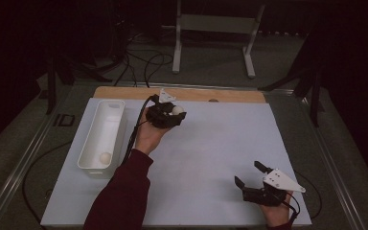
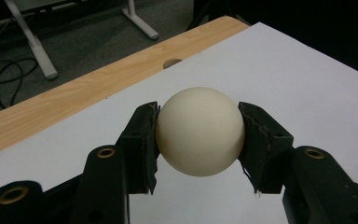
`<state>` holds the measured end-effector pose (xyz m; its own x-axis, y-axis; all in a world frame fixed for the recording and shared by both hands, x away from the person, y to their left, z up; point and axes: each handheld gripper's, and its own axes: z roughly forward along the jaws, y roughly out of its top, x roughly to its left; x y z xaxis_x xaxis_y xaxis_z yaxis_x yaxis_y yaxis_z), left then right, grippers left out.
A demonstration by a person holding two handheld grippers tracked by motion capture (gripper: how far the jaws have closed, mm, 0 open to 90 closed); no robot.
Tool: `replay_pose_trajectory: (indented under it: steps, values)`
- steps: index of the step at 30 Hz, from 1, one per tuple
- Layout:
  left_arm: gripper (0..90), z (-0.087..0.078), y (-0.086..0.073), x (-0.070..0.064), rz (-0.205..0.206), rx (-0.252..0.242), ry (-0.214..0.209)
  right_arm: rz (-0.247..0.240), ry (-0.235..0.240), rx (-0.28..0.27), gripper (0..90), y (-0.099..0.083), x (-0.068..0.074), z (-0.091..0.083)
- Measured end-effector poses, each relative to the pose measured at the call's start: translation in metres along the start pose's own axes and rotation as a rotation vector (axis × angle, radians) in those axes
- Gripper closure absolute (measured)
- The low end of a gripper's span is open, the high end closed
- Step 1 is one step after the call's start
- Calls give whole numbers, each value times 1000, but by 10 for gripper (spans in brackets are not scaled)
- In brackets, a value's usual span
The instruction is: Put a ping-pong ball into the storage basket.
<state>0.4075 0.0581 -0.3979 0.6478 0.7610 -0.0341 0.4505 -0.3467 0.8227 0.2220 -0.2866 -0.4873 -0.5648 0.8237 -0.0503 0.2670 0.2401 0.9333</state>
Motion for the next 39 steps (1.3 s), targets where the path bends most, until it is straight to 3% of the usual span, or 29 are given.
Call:
replay_pose_trajectory:
  steps: [39]
  values:
    - [513,-20,3,9,14,-18,-16,1,2,-6,96,0,0,0]
